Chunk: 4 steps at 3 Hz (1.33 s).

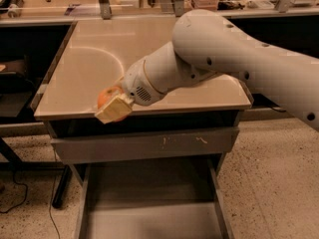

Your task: Place orange into middle drawer

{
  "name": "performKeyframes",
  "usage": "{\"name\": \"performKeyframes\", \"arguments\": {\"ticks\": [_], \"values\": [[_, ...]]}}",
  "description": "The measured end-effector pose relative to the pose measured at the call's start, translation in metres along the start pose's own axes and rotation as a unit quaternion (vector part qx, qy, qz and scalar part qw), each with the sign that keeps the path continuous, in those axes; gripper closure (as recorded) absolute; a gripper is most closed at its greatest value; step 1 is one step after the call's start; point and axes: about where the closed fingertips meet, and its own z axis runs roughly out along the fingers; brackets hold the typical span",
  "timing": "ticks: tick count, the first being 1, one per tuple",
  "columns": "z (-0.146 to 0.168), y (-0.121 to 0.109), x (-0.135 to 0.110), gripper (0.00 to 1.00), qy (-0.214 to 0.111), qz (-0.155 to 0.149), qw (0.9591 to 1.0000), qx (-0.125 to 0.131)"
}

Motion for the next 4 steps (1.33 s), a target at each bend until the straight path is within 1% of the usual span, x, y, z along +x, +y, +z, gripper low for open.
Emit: {"name": "performKeyframes", "arguments": {"ticks": [1,2,3,4], "values": [[0.004,0.039,0.004,1.0,-0.019,0.048,0.9987,0.002],[0.019,0.075,0.046,1.0,-0.034,0.12,0.9921,0.011],[0.056,0.105,0.132,1.0,-0.014,0.178,0.9839,0.003],[0.055,0.105,0.131,1.0,-0.015,0.178,0.984,0.003]]}}
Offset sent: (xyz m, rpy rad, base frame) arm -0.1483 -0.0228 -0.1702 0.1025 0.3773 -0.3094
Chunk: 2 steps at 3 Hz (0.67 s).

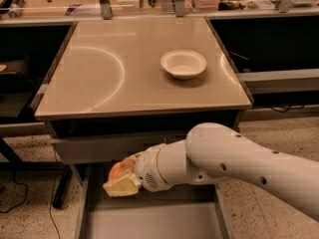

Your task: Place orange into middle drawer

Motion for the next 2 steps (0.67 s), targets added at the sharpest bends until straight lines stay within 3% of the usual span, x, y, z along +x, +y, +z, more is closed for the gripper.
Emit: {"name": "performKeyframes", "arguments": {"ticks": [1,2], "values": [[0.016,-0.002,0.018,1.0,-0.01,0.019,0.9997,-0.01],[0.048,-0.015,0.071,1.0,-0.023,0.067,0.9974,-0.01]]}}
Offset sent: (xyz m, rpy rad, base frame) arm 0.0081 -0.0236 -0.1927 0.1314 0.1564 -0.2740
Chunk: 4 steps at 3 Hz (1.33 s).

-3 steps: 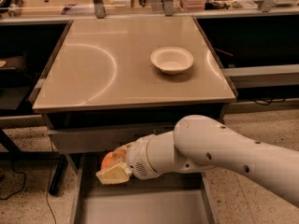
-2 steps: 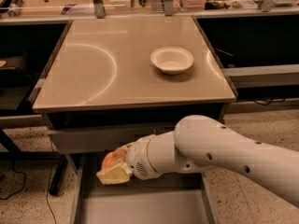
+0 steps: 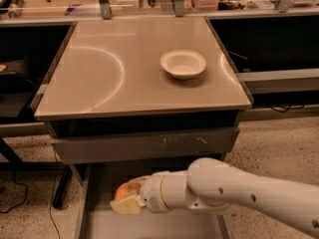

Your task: Place orange into middle drawer

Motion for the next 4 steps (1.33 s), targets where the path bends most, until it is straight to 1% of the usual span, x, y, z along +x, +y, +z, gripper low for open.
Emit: {"name": "performKeyframes", "arguments": {"ticks": [1,2,3,4], "values": [[0.021,-0.04,0.044,1.0,-0.026,0.046,0.9983,0.026],[0.044,-0.069,0.083,1.0,-0.037,0.084,0.9952,0.035],[0.044,-0.068,0.083,1.0,-0.037,0.084,0.9952,0.035],[0.063,-0.074,0.094,1.0,-0.042,0.093,0.994,0.042]]}}
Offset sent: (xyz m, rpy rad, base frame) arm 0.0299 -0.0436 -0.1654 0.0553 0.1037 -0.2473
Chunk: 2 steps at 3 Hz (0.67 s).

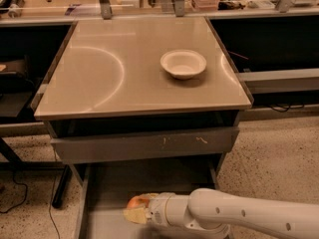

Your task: Place orange into middle drawer

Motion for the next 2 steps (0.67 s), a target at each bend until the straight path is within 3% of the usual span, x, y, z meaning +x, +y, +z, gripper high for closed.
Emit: {"name": "performKeyframes", "arguments": {"ticks": [2], "values": [[0.031,-0.05,0.026,1.0,-0.05,0.014,0.9975,0.048]]}}
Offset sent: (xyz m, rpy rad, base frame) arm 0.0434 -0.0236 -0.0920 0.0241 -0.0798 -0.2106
